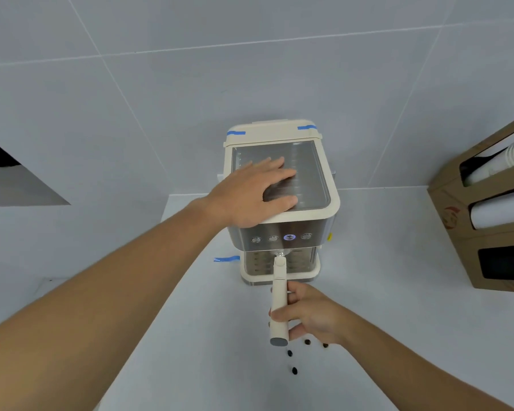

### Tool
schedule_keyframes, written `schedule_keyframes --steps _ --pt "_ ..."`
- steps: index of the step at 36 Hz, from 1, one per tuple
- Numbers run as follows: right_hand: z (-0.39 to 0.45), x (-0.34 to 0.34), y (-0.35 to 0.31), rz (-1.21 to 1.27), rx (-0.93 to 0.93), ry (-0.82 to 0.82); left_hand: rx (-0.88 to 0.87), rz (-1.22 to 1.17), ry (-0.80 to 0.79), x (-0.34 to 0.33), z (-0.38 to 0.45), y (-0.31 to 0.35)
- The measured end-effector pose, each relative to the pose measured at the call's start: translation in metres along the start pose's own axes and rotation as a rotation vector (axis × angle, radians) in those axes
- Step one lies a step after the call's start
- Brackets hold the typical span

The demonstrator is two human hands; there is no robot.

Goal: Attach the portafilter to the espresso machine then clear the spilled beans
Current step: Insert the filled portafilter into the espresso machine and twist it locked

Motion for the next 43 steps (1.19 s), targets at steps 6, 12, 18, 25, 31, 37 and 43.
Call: schedule_keyframes --steps 6,12,18,25,31,37,43 --pt "0.008 0.003 -0.007 -0.002 0.015 0.003 -0.076 0.181 -0.074 -0.007 0.010 -0.005" --pt "0.015 0.003 -0.009 0.024 0.042 0.011 -0.085 0.200 -0.076 -0.011 0.012 -0.007" --pt "0.020 0.002 -0.012 0.054 0.072 0.020 -0.076 0.153 -0.057 -0.010 0.012 -0.008" --pt "0.029 -0.009 -0.020 0.128 0.120 -0.011 -0.066 0.099 -0.021 -0.008 0.012 -0.008" --pt "0.044 -0.029 -0.020 0.250 0.162 0.016 -0.058 0.084 -0.014 -0.008 0.012 -0.008" --pt "0.057 -0.045 -0.021 0.383 0.216 0.039 -0.055 0.068 -0.013 -0.006 0.011 -0.005" --pt "0.066 -0.060 -0.030 0.469 0.259 0.052 -0.055 0.063 -0.008 -0.006 0.011 -0.007"
Point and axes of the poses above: each hand's wrist, its own z-axis towards the middle knuckle, its own x-axis out of the back of the hand, y = z × x, the point moved 6 cm from there along z, towards the middle knuckle
